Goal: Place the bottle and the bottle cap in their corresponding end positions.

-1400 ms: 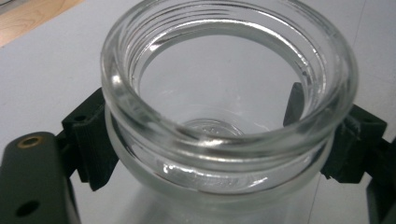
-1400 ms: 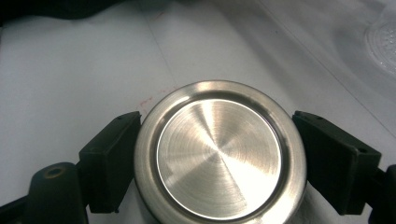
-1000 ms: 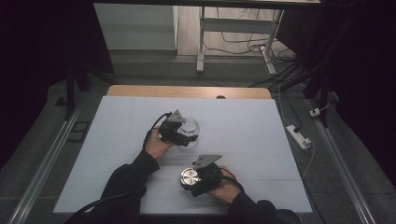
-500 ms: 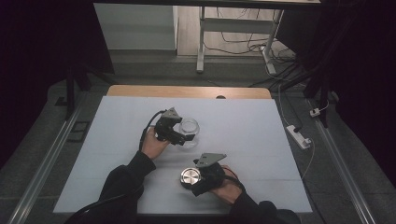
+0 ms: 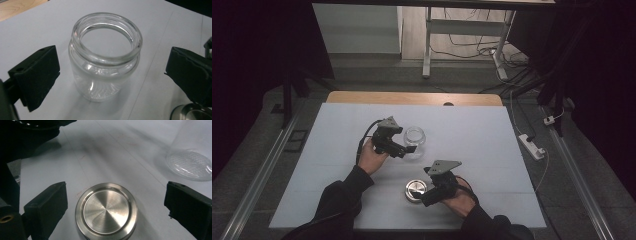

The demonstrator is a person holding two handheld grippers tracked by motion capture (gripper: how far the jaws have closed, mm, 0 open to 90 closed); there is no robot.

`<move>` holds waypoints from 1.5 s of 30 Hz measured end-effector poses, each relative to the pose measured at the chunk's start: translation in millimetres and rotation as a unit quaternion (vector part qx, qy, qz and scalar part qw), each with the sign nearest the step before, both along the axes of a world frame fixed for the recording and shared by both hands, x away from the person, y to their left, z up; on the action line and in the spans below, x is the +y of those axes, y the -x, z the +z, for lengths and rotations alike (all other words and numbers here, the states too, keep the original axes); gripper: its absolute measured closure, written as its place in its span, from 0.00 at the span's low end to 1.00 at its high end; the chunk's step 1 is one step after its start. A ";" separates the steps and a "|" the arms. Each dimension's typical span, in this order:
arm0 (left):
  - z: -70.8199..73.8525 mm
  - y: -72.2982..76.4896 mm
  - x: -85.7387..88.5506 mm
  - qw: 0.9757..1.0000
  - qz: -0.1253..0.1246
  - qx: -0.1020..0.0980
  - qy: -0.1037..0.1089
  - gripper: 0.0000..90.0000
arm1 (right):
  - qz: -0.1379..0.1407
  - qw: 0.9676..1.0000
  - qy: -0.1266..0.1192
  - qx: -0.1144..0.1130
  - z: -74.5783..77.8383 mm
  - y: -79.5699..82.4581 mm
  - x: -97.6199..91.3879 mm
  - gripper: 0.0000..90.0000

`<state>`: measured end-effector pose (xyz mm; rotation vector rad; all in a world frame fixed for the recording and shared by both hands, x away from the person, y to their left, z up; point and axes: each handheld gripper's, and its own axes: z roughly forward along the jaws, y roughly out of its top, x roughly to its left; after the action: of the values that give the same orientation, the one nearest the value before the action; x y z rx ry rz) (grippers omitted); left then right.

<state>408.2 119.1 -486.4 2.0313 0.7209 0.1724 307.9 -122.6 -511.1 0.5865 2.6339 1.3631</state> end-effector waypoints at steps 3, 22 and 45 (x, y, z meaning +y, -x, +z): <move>1.2 4.2 4.2 1.000 0.001 0.000 0.002 0.00 | -0.004 1.000 -0.002 -0.002 1.8 -0.6 -2.5 0.04; 5.8 30.1 24.2 1.000 -0.010 0.010 0.025 0.00 | -0.019 1.000 -0.006 -0.011 9.4 -2.9 -12.6 0.00; 12.4 84.6 39.3 0.999 -0.008 -0.002 0.033 0.00 | -0.027 0.999 -0.003 -0.018 15.2 -2.9 -23.8 0.00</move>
<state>323.6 158.4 -474.0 1.9741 0.6984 0.1410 310.9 -146.4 -495.9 0.6233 2.5662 1.3538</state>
